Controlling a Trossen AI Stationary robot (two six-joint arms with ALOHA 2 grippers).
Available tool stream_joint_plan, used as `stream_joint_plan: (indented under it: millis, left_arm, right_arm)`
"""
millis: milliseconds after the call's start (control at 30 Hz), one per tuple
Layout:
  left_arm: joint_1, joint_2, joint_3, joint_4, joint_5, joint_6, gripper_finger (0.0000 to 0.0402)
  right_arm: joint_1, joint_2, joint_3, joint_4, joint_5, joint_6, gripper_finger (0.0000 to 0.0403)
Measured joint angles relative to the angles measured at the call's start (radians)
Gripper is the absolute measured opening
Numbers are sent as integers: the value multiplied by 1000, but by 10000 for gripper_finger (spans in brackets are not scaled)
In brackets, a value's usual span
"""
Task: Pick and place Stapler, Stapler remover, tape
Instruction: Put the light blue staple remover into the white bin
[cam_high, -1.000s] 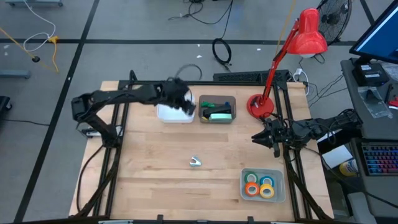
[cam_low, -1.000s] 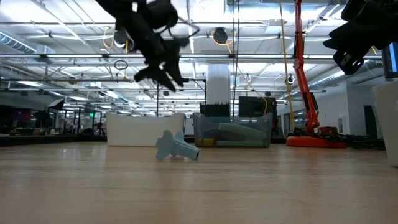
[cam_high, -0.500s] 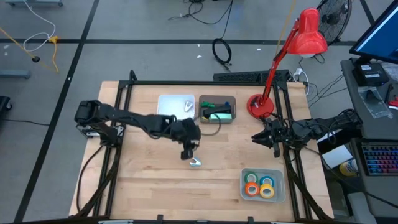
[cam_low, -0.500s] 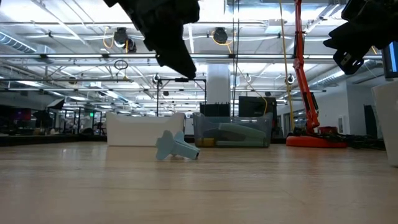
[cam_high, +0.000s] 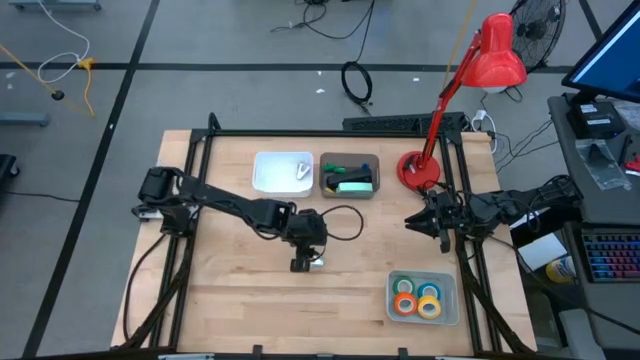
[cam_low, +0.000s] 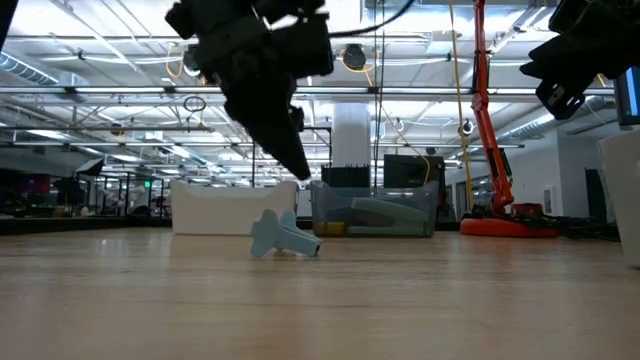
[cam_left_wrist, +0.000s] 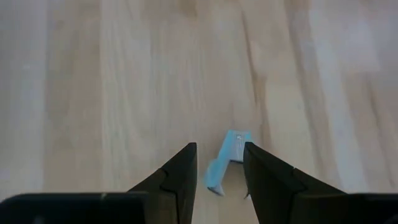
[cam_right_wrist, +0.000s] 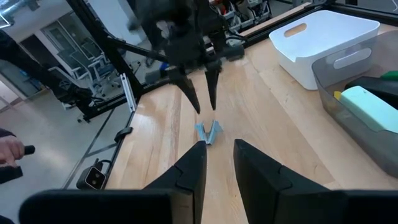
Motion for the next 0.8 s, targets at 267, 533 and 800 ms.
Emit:
stream_joint_plan:
  millis: [267,533,800]
  left_arm:
    - [7,63,-1,-20,5,18,131]
    - [25,98,0,-19,14,15,131]
    - [21,124,0,-18,54,0,131]
  right_arm:
    - [0,0,0,0,-2,0,73]
    - [0,0,0,0,-2,0,73]
    - [0,0,0,-1,-2,0,73]
